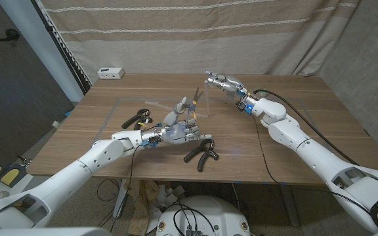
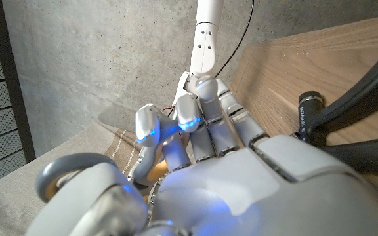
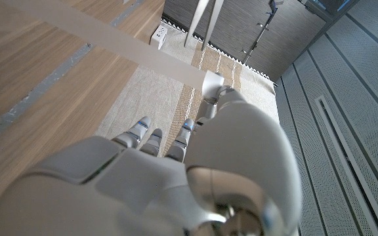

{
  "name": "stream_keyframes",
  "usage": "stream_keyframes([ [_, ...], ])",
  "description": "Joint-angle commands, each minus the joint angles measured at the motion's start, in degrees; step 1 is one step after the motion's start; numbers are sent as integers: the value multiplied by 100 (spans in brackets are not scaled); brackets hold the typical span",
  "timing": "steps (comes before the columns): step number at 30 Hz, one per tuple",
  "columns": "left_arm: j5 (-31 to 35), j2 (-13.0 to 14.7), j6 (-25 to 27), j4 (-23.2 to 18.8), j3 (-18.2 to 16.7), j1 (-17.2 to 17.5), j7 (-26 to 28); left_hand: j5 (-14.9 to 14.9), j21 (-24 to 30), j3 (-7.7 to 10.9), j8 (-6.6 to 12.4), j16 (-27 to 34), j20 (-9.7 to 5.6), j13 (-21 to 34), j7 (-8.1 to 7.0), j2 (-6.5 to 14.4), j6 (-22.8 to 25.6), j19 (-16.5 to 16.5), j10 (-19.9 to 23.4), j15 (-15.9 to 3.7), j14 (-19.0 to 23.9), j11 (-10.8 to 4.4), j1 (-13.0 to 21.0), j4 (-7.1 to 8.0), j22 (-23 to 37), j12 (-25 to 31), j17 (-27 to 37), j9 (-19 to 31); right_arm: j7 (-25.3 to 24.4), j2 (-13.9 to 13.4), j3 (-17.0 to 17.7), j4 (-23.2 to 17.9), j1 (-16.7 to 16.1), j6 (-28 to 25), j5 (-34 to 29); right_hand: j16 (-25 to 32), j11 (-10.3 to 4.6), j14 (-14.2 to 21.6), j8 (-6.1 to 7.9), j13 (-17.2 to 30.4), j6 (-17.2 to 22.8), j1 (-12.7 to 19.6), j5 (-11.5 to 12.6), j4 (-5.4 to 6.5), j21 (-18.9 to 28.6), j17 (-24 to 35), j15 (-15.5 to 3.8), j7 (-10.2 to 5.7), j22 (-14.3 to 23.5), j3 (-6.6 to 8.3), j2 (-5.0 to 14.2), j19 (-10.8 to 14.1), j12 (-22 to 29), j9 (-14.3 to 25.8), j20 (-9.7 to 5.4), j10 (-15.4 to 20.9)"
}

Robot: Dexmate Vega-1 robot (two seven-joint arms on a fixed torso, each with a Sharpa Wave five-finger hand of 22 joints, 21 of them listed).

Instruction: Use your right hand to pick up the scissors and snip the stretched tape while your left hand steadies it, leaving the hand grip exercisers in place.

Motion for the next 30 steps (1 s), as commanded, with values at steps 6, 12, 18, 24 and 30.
stream_keyframes([
  [6, -2, -44, 17, 103, -20, -28, -42, 26, 37, -1228, 244, 21, -271, 24, 1278, -15, 1237, 33, 289, -400, 18, -268, -30, -323, 24, 23, -24, 23, -88, -78, 25, -79, -67, 37, -70, 11, -42, -43, -16, 2, 54, -42, -20, -15, 37, 17, -779, 20, 13, 57, -5, -46, 10, 20, -318, 10],
  [12, 11, -86, 9, 162, -8, -60, -85, 29, 38, -1229, 246, 46, -271, 24, 1281, -17, 1242, 35, 292, -413, 10, -268, -34, -323, 30, 23, 8, 23, -72, -90, 31, -89, -98, 34, -41, 12, -42, -40, -18, 2, 61, -45, -25, -16, 39, 17, -775, 20, 13, 59, -5, -41, 12, 23, -320, 12],
  [18, 14, -186, 39, 298, 47, -134, -156, 31, 39, -1228, 246, 52, -270, 25, 1281, -14, 1245, 35, 297, -406, -6, -279, -40, -321, 37, 23, 13, 23, -74, -118, 30, -118, -107, 4, -45, 17, -41, -27, -24, 2, 60, -49, -32, -18, 40, 17, -781, 28, 13, 63, -4, -37, 16, 28, -324, 23],
  [24, 0, -233, 54, 383, 52, -152, -229, 34, 40, -1227, 246, 33, -269, 25, 1280, -13, 1245, 36, 289, -404, -6, -275, -43, -321, 45, 22, -29, 24, -127, -165, 54, -226, -169, -13, -43, 16, -41, -22, -29, 1, 47, -54, -42, -21, 46, 16, -792, 17, 13, 68, -4, -20, 17, 49, -353, 22],
  [30, -12, -259, 83, 430, 48, -163, -259, 37, 41, -1226, 246, 33, -269, 25, 1280, -12, 1245, 36, 286, -405, -7, -276, -42, -321, 49, 23, -34, 23, -91, -181, 65, -241, -187, -11, -4, 18, -42, -12, -34, 1, 41, -59, -51, -22, 48, 17, -802, 22, 13, 72, -2, -12, 18, 59, -354, 22],
])
